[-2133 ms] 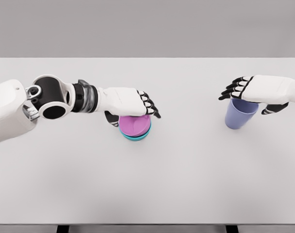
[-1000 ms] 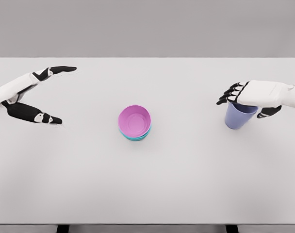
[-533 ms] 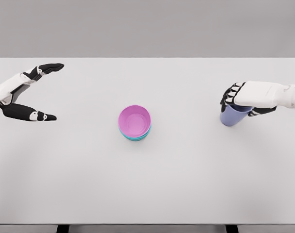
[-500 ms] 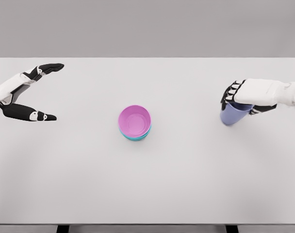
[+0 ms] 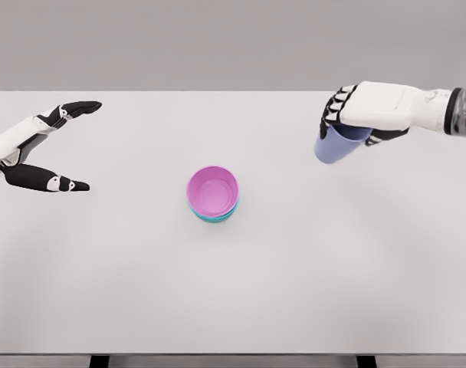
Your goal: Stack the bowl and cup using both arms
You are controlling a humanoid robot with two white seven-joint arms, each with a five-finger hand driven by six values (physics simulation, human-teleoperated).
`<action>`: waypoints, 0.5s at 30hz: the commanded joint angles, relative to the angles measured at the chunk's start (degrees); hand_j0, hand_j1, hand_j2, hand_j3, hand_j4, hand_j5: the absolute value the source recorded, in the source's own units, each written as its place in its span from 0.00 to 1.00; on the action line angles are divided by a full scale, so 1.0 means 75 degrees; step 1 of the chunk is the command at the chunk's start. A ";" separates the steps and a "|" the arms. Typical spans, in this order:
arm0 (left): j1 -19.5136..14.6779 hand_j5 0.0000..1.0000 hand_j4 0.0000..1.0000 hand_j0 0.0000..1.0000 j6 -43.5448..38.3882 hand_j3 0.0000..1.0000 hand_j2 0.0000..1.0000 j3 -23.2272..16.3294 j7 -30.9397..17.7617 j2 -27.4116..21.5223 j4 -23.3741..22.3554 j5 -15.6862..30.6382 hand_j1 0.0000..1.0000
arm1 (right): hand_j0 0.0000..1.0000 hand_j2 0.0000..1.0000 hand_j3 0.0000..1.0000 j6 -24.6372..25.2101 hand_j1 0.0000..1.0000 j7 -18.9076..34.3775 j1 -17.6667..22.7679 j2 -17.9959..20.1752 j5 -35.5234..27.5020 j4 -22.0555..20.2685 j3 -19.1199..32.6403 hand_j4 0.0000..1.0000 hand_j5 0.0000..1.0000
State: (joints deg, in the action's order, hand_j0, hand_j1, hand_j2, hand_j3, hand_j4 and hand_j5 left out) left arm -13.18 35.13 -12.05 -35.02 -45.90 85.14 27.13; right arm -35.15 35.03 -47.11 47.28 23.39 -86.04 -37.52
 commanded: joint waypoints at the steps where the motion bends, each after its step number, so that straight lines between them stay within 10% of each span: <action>1: 0.0000 1.00 1.00 1.00 -0.0017 1.00 1.00 0.0001 0.0002 0.0003 0.0003 0.0062 1.00 | 0.61 0.61 0.61 0.0020 0.61 -0.0004 0.0000 -0.0257 -0.0036 -0.0001 0.0010 0.61 0.61; 15: 0.0000 1.00 1.00 1.00 -0.0017 1.00 1.00 0.0001 0.0002 0.0003 0.0003 0.0062 1.00 | 0.61 0.61 0.61 0.0020 0.61 -0.0004 -0.0492 -0.2027 0.0023 -0.0013 -0.0352 0.61 0.61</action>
State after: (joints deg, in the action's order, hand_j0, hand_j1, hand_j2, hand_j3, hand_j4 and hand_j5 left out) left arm -13.18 35.13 -12.05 -35.02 -45.82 85.14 27.12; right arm -35.18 35.05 -50.98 33.87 23.83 -86.12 -39.31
